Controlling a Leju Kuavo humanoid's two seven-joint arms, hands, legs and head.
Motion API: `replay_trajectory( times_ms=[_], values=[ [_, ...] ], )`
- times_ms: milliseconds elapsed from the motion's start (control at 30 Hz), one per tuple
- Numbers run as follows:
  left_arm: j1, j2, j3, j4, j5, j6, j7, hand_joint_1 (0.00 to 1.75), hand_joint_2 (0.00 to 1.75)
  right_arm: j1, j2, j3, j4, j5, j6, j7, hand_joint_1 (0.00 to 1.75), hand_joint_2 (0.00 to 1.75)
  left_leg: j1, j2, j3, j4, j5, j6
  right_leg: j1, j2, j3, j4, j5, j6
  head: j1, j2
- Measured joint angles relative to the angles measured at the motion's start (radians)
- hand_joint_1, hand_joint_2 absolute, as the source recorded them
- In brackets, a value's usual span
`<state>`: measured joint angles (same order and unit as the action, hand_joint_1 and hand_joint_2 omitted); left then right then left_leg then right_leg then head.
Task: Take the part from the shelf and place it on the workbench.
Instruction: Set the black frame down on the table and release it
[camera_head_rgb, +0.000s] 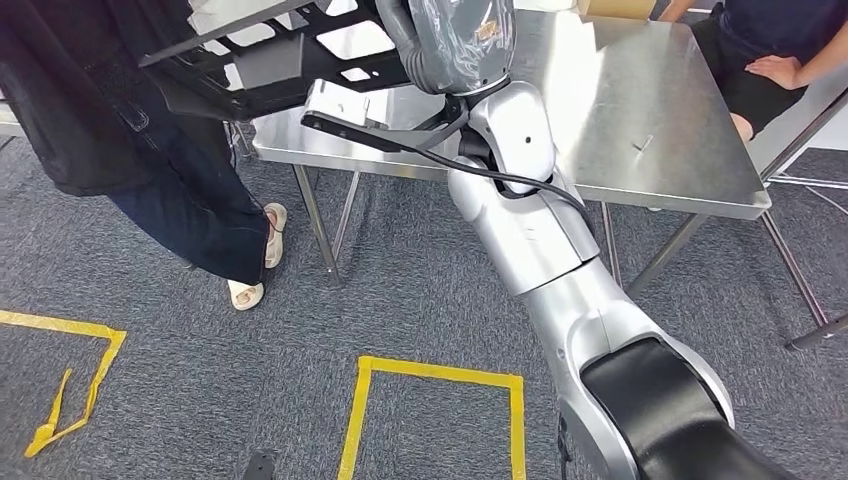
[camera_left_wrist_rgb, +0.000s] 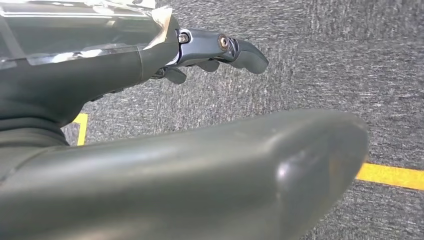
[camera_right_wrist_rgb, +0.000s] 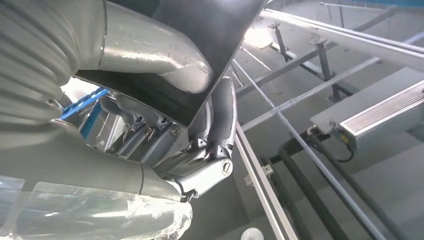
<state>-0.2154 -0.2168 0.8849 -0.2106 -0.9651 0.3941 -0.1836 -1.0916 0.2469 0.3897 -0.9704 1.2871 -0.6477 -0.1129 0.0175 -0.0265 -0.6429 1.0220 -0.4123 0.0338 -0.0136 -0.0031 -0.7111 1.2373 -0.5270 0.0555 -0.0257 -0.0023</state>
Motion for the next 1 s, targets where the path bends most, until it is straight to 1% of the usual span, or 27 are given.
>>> replay_trajectory(
  times_ms=[33,67,100,167,233,267,300,333,367,400,433,467,500,533,567,600,633,700,733,767,800,833,867,900,933,967,1000],
  values=[
    [0.0,0.0,-0.001,0.0,0.0,-0.005,0.001,0.0,0.0,-0.002,-0.002,0.0,0.004,-0.003,0.0,0.0,1.75,1.75,0.0,-0.005,0.001,0.001,-0.004,-0.003,-0.002,0.001,0.034,-0.079,0.03,0.007,0.001,0.0],
    [-0.001,0.0,-0.001,0.0,0.0,-0.011,0.002,0.0,0.0,-0.005,-0.003,0.0,0.007,-0.007,0.0,0.0,1.75,1.75,-0.001,-0.01,0.0,0.003,-0.01,-0.008,-0.003,0.001,0.066,-0.144,0.05,0.008,0.002,0.0],
    [-0.001,0.0,-0.002,0.0,-0.001,-0.017,0.003,0.0,0.0,-0.009,-0.005,-0.001,0.01,-0.01,-0.001,0.0,1.75,1.75,-0.003,-0.013,0.001,0.004,-0.017,-0.014,-0.003,0.002,0.089,-0.188,0.061,0.003,0.002,0.0],
    [-0.001,-0.001,-0.002,0.0,-0.002,-0.027,0.006,0.0,0.0,-0.016,-0.012,-0.002,0.016,-0.012,-0.001,0.0,1.75,1.75,-0.004,-0.015,0.004,0.005,-0.027,-0.026,0.002,0.002,0.106,-0.21,0.058,-0.017,0.002,0.0],
    [-0.001,0.0,-0.002,0.0,-0.004,-0.032,0.009,0.0,0.0,-0.021,-0.019,-0.002,0.022,-0.01,0.0,0.0,1.75,1.75,0.0,-0.009,0.004,0.012,-0.034,-0.036,-0.003,0.004,0.119,-0.212,0.054,-0.034,0.002,0.0],
    [-0.002,0.0,-0.002,0.0,-0.005,-0.034,0.01,0.0,0.0,-0.025,-0.021,-0.002,0.024,-0.006,0.003,0.002,1.75,1.75,0.002,-0.002,-0.006,0.036,-0.04,-0.04,-0.006,0.004,0.13,-0.213,0.05,-0.044,-0.001,0.0],
    [-0.003,0.0,-0.002,0.0,-0.006,-0.037,0.011,0.0,0.0,-0.031,-0.023,-0.002,0.026,-0.001,0.007,0.005,1.75,1.75,0.002,0.006,-0.03,0.08,-0.051,-0.044,-0.01,0.004,0.143,-0.214,0.044,-0.051,-0.002,0.0],
    [-0.004,0.0,-0.003,0.0,-0.007,-0.04,0.011,0.0,0.0,-0.038,-0.025,-0.002,0.029,0.005,0.013,0.009,1.75,1.75,0.002,0.014,-0.067,0.142,-0.064,-0.048,-0.009,0.004,0.155,-0.214,0.034,-0.057,-0.004,0.0],
    [-0.004,0.0,-0.003,0.0,-0.007,-0.042,0.012,0.0,0.0,-0.044,-0.027,-0.002,0.033,0.011,0.02,0.014,1.75,1.75,0.003,0.019,-0.116,0.213,-0.077,-0.05,-0.009,0.003,0.168,-0.214,0.022,-0.059,-0.005,0.0],
    [-0.003,0.001,-0.003,0.0,-0.007,-0.044,0.013,0.0,0.0,-0.049,-0.029,-0.002,0.038,0.017,0.027,0.018,1.75,1.75,0.003,0.021,-0.164,0.269,-0.079,-0.052,-0.009,0.003,0.183,-0.214,0.01,-0.059,-0.005,0.0],
    [-0.002,0.001,-0.003,0.0,-0.008,-0.046,0.013,0.0,0.0,-0.052,-0.031,-0.002,0.042,0.022,0.034,0.023,1.75,1.75,0.003,0.022,-0.199,0.296,-0.064,-0.052,-0.009,0.004,0.199,-0.215,-0.004,-0.058,-0.005,0.0],
    [-0.002,0.001,-0.003,0.0,-0.008,-0.047,0.014,0.0,0.0,-0.056,-0.033,-0.001,0.047,0.028,0.042,0.028,1.75,1.75,0.003,0.023,-0.216,0.284,-0.03,-0.05,-0.009,0.004,0.217,-0.215,-0.019,-0.057,-0.005,0.0],
    [-0.002,0.002,-0.003,0.0,-0.01,-0.048,0.015,0.0,0.0,-0.06,-0.034,-0.001,0.052,0.035,0.052,0.034,1.75,1.75,0.003,0.023,-0.21,0.229,0.024,-0.046,-0.009,0.004,0.238,-0.216,-0.035,-0.054,-0.005,0.0],
    [-0.001,0.002,-0.003,0.0,-0.011,-0.048,0.016,0.0,0.0,-0.066,-0.034,0.0,0.057,0.041,0.061,0.039,1.75,1.75,0.001,0.026,-0.192,0.151,0.084,-0.04,-0.01,0.004,0.255,-0.219,-0.052,-0.052,-0.005,0.0],
    [-0.002,0.004,-0.003,0.0,-0.013,-0.049,0.016,0.0,0.0,-0.074,-0.035,0.0,0.064,0.046,0.07,0.044,1.75,1.75,-0.004,0.03,-0.167,0.087,0.123,-0.033,-0.008,0.004,0.271,-0.225,-0.067,-0.047,-0.005,0.0],
    [-0.003,0.005,-0.003,0.0,-0.015,-0.05,0.017,0.0,0.0,-0.081,-0.035,0.0,0.071,0.049,0.077,0.048,1.75,1.75,-0.01,0.035,-0.143,0.034,0.142,-0.024,-0.006,0.004,0.284,-0.236,-0.078,-0.041,-0.005,0.0],
    [-0.004,0.006,-0.004,0.0,-0.016,-0.051,0.019,0.0,0.0,-0.087,-0.036,0.0,0.078,0.051,0.081,0.051,1.75,1.75,-0.017,0.038,-0.127,0.008,0.138,-0.016,-0.004,0.003,0.296,-0.252,-0.084,-0.035,-0.006,0.0],
    [-0.006,0.007,-0.005,0.0,-0.017,-0.052,0.021,0.0,0.0,-0.095,-0.037,0.0,0.086,0.054,0.086,0.056,1.75,1.75,-0.024,0.037,-0.1,-0.01,0.104,0.0,-0.003,0.001,0.319,-0.264,-0.069,-0.011,-0.007,0.0],
    [-0.006,0.007,-0.006,0.0,-0.017,-0.052,0.021,0.0,0.0,-0.097,-0.038,0.0,0.088,0.057,0.086,0.057,1.75,1.75,-0.023,0.033,-0.084,-0.02,0.093,0.007,-0.003,0.0,0.314,-0.241,-0.05,0.001,-0.006,0.0],
    [-0.006,0.007,-0.008,0.0,-0.017,-0.052,0.022,0.0,0.0,-0.099,-0.038,0.001,0.091,0.06,0.087,0.058,1.75,1.75,-0.022,0.029,-0.063,-0.034,0.082,0.014,-0.003,0.001,0.29,-0.189,-0.026,0.01,-0.004,0.0],
    [-0.007,0.007,-0.009,-0.001,-0.018,-0.052,0.022,0.0,0.0,-0.1,-0.039,0.001,0.097,0.062,0.087,0.059,1.75,1.75,-0.021,0.026,-0.04,-0.046,0.07,0.02,-0.002,0.003,0.246,-0.121,-0.009,0.01,-0.001,0.0],
    [-0.007,0.006,-0.011,-0.001,-0.017,-0.052,0.022,0.0,0.0,-0.098,-0.042,0.001,0.105,0.064,0.088,0.06,1.75,1.75,-0.02,0.022,-0.017,-0.058,0.058,0.023,0.001,0.004,0.188,-0.049,-0.008,0.001,0.002,0.0],
    [-0.007,0.006,-0.012,-0.001,-0.017,-0.053,0.022,0.0,0.0,-0.095,-0.045,0.001,0.115,0.066,0.089,0.061,1.75,1.75,-0.022,0.018,0.006,-0.067,0.044,0.026,0.003,0.006,0.13,0.008,-0.025,-0.011,0.002,0.0],
    [-0.006,0.006,-0.012,-0.001,-0.015,-0.053,0.022,0.0,0.0,-0.092,-0.048,0.001,0.125,0.067,0.089,0.062,1.75,1.75,-0.023,0.014,0.03,-0.072,0.029,0.027,0.005,0.006,0.079,0.039,-0.058,-0.023,0.003,0.0],
    [-0.003,0.006,-0.012,-0.001,-0.013,-0.053,0.022,0.0,0.0,-0.089,-0.051,0.001,0.135,0.068,0.089,0.062,1.75,1.75,-0.024,0.008,0.054,-0.076,0.011,0.027,0.007,0.007,0.039,0.044,-0.098,-0.033,0.003,0.0],
    [-0.001,0.006,-0.012,-0.001,-0.011,-0.053,0.023,0.0,0.0,-0.088,-0.053,0.001,0.142,0.068,0.089,0.062,1.75,1.75,-0.026,0.003,0.08,-0.077,-0.006,0.027,0.007,0.007,0.011,0.024,-0.129,-0.036,0.003,0.0],
    [0.001,0.006,-0.012,0.0,-0.01,-0.052,0.023,0.0,0.0,-0.087,-0.054,0.001,0.149,0.068,0.089,0.062,1.75,1.75,-0.027,-0.001,0.107,-0.077,-0.025,0.025,0.006,0.007,-0.006,-0.02,-0.134,-0.032,0.003,0.0]
  ],
)
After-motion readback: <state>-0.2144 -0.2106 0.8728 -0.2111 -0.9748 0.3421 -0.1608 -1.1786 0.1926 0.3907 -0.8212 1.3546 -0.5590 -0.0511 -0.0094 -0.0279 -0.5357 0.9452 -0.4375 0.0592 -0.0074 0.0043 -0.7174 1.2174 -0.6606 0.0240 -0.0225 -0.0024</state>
